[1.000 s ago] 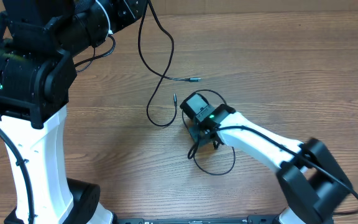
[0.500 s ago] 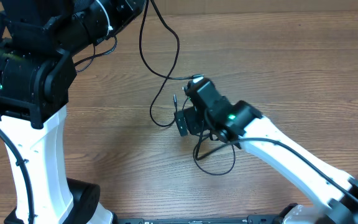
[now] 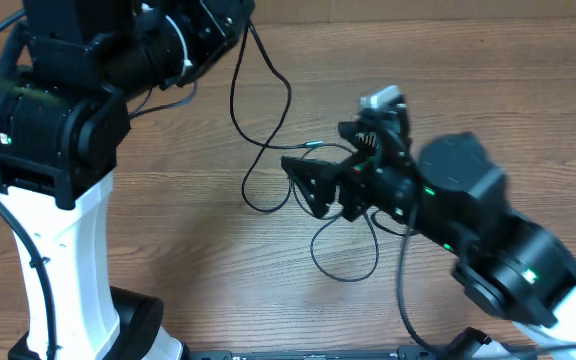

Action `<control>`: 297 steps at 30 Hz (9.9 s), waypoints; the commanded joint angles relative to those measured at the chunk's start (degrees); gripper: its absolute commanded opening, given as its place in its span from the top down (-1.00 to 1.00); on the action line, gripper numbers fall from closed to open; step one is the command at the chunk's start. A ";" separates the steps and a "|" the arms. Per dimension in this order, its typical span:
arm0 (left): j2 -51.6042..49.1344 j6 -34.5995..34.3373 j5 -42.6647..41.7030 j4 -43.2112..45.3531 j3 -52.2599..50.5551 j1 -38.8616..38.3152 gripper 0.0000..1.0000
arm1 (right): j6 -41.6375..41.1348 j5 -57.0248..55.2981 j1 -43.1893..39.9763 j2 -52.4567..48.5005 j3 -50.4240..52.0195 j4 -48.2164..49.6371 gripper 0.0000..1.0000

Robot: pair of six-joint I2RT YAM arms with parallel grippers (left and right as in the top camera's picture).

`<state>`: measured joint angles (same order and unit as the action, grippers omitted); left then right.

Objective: Untangle cables

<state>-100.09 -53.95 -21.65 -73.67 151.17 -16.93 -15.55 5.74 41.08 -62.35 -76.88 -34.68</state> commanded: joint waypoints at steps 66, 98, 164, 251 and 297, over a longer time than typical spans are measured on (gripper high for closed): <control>-7.91 20.37 14.27 -23.08 -0.24 -5.81 -0.84 | -23.74 -5.55 0.02 -1.95 -0.83 14.78 0.93; -6.49 47.78 -8.85 -23.08 -0.63 -5.27 -0.52 | -72.98 -36.63 0.02 -2.82 -0.83 14.43 0.93; -6.08 42.95 -15.08 -5.18 -0.48 -3.23 0.92 | -55.45 -36.39 -0.02 -2.32 -0.83 -0.59 -1.00; -22.82 47.10 42.21 -18.49 -1.90 38.05 0.92 | -55.49 -39.47 -0.02 -1.99 -0.66 -35.08 -1.00; -39.06 50.14 18.62 -1.07 -1.95 42.82 -0.50 | -55.49 -37.09 -0.02 -10.86 -0.66 -35.41 -1.00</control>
<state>-135.37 -6.81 -0.80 -74.46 149.14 28.05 -71.55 -31.35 41.08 -73.52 -77.23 -70.15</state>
